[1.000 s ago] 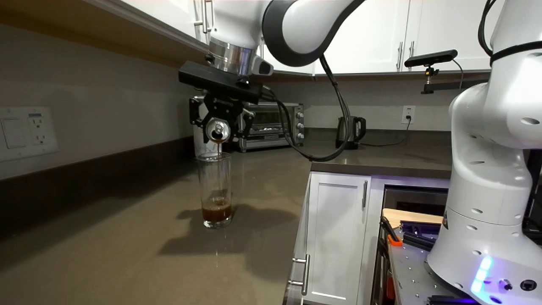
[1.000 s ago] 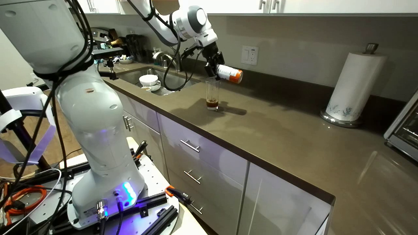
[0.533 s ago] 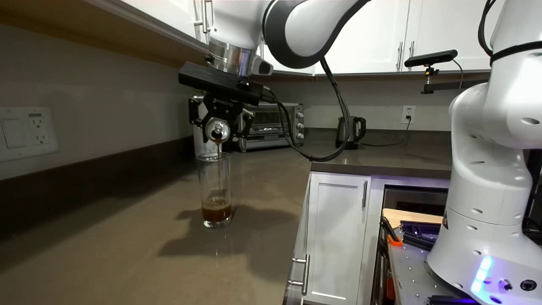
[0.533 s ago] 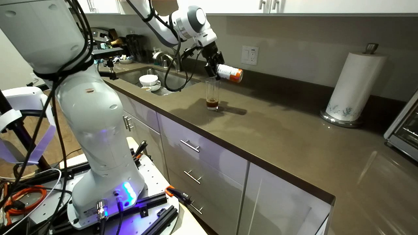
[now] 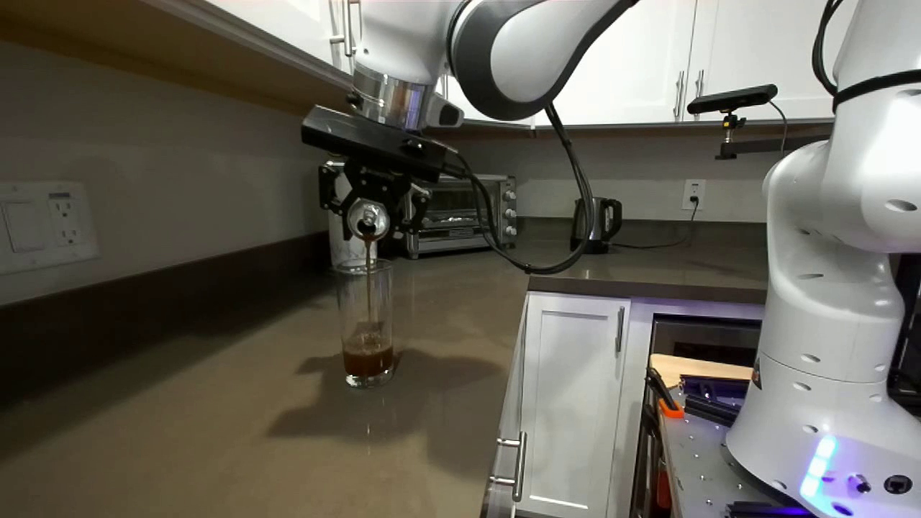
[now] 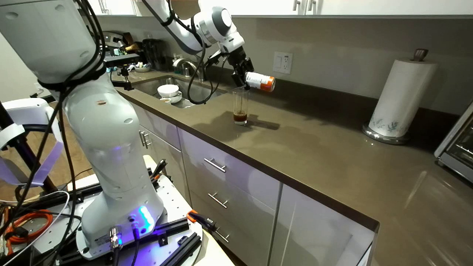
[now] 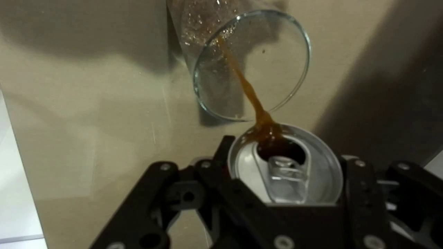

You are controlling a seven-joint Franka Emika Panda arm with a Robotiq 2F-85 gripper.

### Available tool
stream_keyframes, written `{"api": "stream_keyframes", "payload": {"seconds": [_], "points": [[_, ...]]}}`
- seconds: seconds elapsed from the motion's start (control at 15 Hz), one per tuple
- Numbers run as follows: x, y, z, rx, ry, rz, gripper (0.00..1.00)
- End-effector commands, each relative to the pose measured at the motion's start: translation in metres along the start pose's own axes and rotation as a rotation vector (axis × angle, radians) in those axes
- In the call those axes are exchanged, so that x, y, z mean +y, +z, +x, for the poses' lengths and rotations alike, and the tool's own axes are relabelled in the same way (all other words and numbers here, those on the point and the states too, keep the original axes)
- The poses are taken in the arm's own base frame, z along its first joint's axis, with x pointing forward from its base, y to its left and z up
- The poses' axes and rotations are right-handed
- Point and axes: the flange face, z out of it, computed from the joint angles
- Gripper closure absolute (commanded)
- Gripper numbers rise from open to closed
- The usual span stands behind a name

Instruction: Pick up the can, pour its contents in the glass cup and put it down

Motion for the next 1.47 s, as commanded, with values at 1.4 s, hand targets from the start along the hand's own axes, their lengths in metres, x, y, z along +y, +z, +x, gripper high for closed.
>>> {"api": "stream_keyframes", "payload": {"seconds": [1.4], "points": [[0.007,-0.0113,-0.0067,0.058,0.005,0.064,0.72]]}}
